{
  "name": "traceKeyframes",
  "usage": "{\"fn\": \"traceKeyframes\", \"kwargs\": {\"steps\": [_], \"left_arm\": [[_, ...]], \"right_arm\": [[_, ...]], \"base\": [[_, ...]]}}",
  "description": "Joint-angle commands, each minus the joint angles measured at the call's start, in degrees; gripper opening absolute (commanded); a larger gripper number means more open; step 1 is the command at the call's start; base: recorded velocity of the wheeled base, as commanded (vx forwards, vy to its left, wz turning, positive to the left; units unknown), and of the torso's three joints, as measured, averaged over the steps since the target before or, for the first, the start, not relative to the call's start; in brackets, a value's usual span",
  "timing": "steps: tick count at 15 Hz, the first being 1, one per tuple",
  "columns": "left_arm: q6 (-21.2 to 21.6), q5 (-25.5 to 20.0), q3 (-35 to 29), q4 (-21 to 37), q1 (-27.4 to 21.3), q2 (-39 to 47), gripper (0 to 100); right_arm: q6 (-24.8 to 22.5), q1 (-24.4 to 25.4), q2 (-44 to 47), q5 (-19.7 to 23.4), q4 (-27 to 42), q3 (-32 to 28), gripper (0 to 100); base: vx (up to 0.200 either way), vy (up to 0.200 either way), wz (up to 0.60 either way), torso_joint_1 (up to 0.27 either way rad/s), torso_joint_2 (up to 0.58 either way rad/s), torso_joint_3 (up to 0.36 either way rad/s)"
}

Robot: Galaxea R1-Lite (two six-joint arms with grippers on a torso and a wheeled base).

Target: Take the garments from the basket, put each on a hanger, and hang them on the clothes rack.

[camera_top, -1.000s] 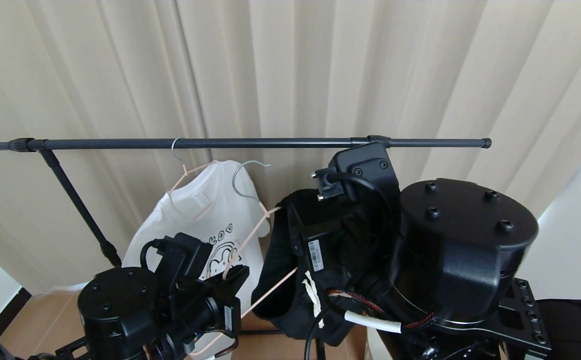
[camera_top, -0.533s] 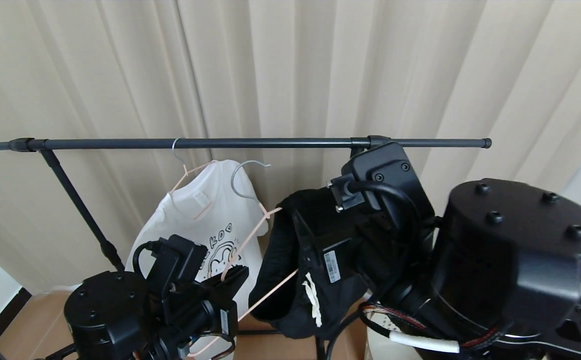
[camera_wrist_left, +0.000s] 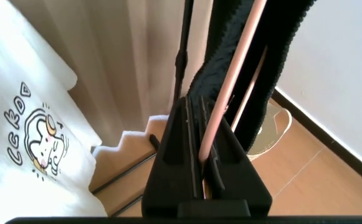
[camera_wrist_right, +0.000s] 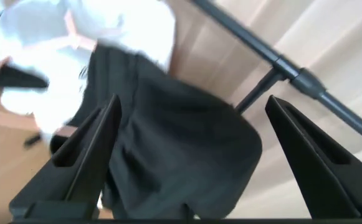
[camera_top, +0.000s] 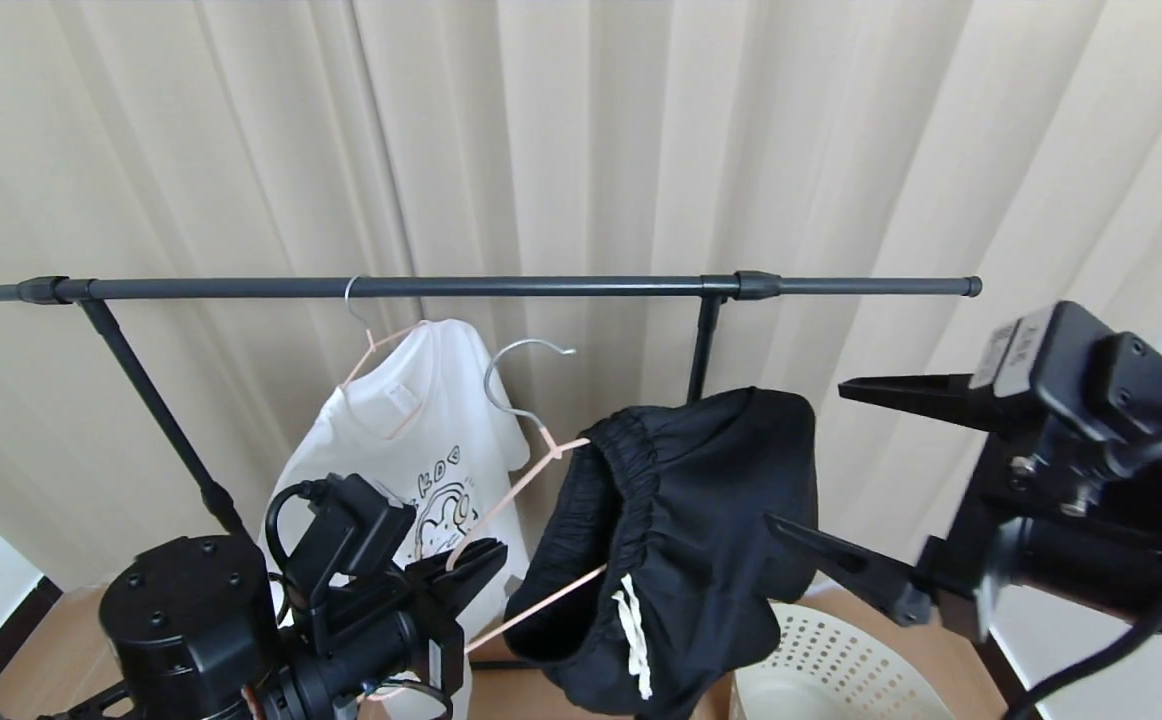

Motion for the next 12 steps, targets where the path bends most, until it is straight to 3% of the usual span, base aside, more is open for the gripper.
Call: {"fn": "traceKeyframes", "kwargs": {"steps": [1, 4, 7, 9, 10, 12], "left_arm": [[1.1, -1.6, -1.5, 0.0, 1.0, 0.0, 0], [4.6, -6.5, -0.9, -0.1, 1.3, 0.0, 0], [7.8, -7.8, -0.3, -0.1, 2.1, -0.2, 0], [8.8, -8.4, 0.2, -0.1, 2.0, -0.3, 0], [9.3, -8.5, 0.6, -0.1, 1.8, -0.3, 0], [9.3, -8.6, 0.8, -1.2, 1.8, -0.3, 0]], "right_arm": [[-3.0, -6.7, -6.6, 6.9, 7.7, -3.1, 100], [-8.2, -10.0, -4.3, 15.6, 18.6, -8.4, 100], [-16.0, -15.1, 1.1, 28.6, 35.3, -19.3, 100], [-18.3, -15.7, 6.3, 31.1, 42.3, -24.8, 100], [-19.3, -15.9, 10.6, 34.7, 45.6, -28.1, 100], [-21.2, -15.8, 15.0, 37.8, 48.2, -31.0, 100]], "base": [[0.000, 0.000, 0.00, 0.000, 0.00, 0.000], [0.000, 0.000, 0.00, 0.000, 0.00, 0.000], [0.000, 0.000, 0.00, 0.000, 0.00, 0.000], [0.000, 0.000, 0.00, 0.000, 0.00, 0.000], [0.000, 0.000, 0.00, 0.000, 0.00, 0.000], [0.000, 0.000, 0.00, 0.000, 0.00, 0.000]]}}
